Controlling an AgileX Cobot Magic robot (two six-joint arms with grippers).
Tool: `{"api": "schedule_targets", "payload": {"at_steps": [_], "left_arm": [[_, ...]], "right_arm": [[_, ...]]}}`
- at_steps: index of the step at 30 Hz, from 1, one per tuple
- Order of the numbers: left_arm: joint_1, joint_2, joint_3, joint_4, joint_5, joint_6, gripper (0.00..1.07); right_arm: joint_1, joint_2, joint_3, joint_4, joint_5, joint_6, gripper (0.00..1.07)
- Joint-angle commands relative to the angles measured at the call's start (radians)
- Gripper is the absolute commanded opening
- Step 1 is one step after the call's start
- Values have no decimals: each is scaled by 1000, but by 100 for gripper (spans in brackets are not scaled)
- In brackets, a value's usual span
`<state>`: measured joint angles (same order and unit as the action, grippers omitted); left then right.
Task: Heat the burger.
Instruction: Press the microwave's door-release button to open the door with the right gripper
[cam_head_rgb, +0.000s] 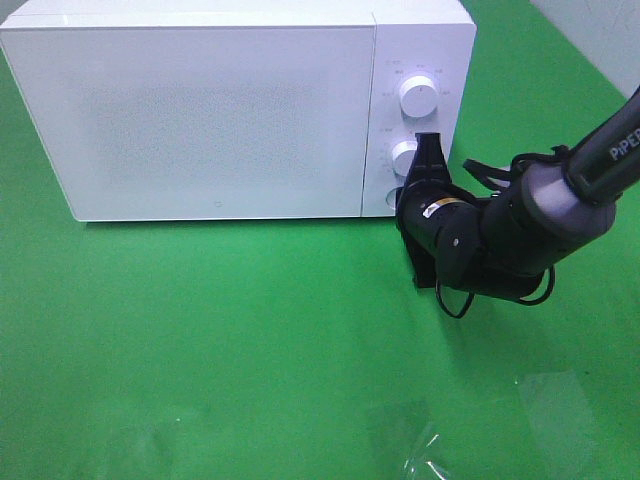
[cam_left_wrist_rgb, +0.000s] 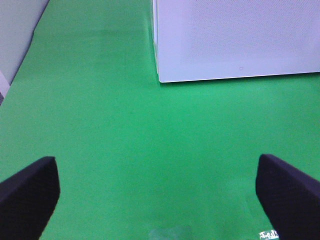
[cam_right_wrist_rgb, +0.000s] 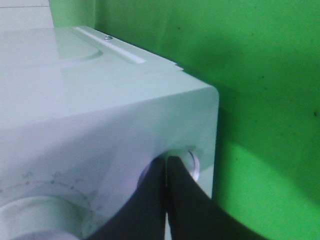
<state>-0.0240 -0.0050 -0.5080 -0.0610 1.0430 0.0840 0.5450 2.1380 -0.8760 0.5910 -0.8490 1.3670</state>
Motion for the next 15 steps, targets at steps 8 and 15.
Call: {"api": "schedule_targets", "payload": {"at_steps": [8,15], "left_arm": [[2,-19,4,-2,-1,-2,100],[2,-19,4,-2,-1,-2,100]], "right_arm": [[-8,-1,-36,24,-136,9,0],[-8,-1,-44,24,-257,14,0]]}}
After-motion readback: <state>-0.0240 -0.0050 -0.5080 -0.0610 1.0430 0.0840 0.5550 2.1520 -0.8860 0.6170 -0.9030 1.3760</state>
